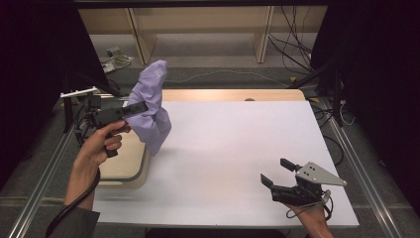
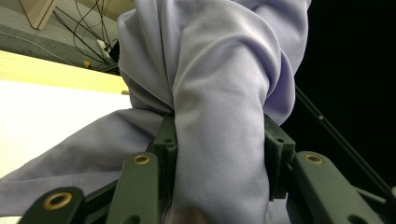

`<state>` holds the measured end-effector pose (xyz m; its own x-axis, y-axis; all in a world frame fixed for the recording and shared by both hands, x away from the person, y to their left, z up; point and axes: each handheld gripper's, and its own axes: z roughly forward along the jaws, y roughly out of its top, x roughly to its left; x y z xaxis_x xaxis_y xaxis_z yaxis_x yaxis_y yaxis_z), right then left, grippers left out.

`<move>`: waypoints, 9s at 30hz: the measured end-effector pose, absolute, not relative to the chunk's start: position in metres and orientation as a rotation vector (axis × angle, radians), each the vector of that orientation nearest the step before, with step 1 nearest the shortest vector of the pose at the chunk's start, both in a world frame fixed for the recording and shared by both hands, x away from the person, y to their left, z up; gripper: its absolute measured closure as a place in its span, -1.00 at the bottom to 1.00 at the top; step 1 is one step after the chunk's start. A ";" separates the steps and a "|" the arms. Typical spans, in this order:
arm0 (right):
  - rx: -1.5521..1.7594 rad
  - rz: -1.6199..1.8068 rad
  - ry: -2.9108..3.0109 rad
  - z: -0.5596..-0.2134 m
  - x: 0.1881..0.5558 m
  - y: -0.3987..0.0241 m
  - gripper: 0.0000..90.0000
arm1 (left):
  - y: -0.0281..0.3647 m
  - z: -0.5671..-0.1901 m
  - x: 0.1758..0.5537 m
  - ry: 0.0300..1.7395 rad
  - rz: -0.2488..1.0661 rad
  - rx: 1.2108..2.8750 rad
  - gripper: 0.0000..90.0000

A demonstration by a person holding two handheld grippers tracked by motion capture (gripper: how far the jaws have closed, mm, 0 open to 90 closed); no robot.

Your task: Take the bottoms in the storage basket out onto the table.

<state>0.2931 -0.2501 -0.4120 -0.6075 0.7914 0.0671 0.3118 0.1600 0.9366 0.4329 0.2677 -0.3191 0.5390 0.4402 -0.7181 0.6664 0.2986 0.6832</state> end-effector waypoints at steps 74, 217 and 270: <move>1.049 1.444 2.001 -0.411 0.293 -0.250 -0.61 | 0.186 -0.356 0.439 1.091 -0.271 1.495 0.29; 1.048 1.437 2.009 -0.412 0.293 -0.250 -0.61 | 0.110 -0.452 0.439 1.270 -0.246 1.659 0.25; 1.050 1.435 2.012 -0.413 0.294 -0.249 -0.60 | 0.089 -0.461 0.441 1.300 -0.221 1.676 -0.11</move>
